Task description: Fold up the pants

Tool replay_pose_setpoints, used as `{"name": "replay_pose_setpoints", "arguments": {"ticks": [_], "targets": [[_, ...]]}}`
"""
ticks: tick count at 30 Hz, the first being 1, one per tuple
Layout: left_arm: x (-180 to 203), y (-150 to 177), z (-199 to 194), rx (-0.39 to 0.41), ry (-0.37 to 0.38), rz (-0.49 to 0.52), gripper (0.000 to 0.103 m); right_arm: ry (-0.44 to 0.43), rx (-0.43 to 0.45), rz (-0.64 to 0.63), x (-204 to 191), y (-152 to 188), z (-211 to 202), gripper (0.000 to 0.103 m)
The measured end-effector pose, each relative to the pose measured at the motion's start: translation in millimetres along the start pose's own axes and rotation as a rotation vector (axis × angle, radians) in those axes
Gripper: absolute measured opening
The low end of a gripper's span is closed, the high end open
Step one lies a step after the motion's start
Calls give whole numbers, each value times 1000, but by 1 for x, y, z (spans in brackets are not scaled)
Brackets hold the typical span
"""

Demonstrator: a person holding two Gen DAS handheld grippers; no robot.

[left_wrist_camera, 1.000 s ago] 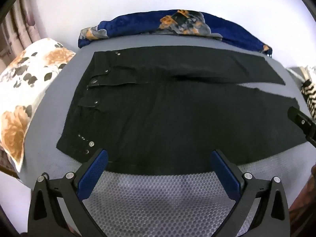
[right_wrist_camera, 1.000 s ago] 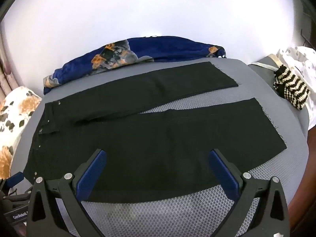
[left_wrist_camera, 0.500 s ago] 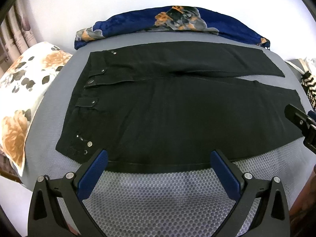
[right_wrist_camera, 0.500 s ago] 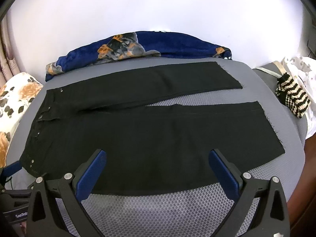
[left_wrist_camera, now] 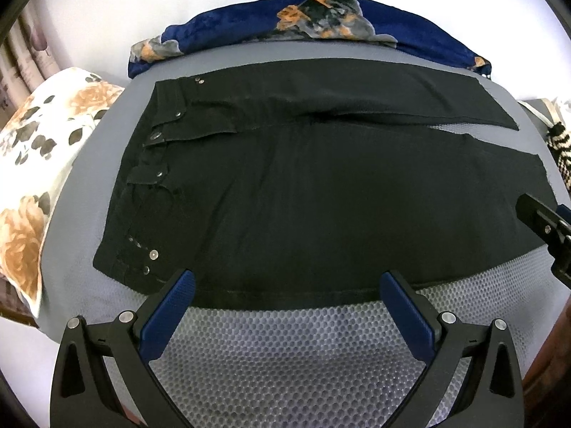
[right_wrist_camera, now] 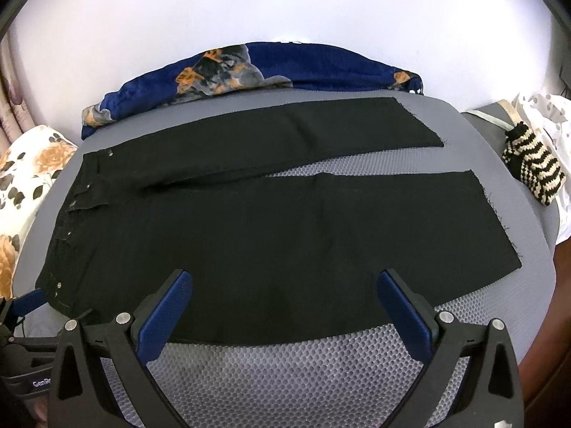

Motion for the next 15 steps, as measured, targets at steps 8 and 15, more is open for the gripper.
{"name": "replay_pose_setpoints", "arguments": {"ticks": [8, 15], "targets": [[-1, -3, 1, 0, -18, -13, 103, 2, -16, 2, -1, 1, 3, 103], [-5, -4, 3, -6, -21, -30, 103, -2, -23, 5, -2, 2, 4, 103]]}}
Point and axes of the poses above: each gripper's, at about its wrist camera, not at the fingertips, and z roughly the way its jaws point, x to its right, y to its underside, the point moved 1 cm from there along z, roughly the way its jaws point, and after that the axes turned 14 degrees about -z, right-handed, at the moved point
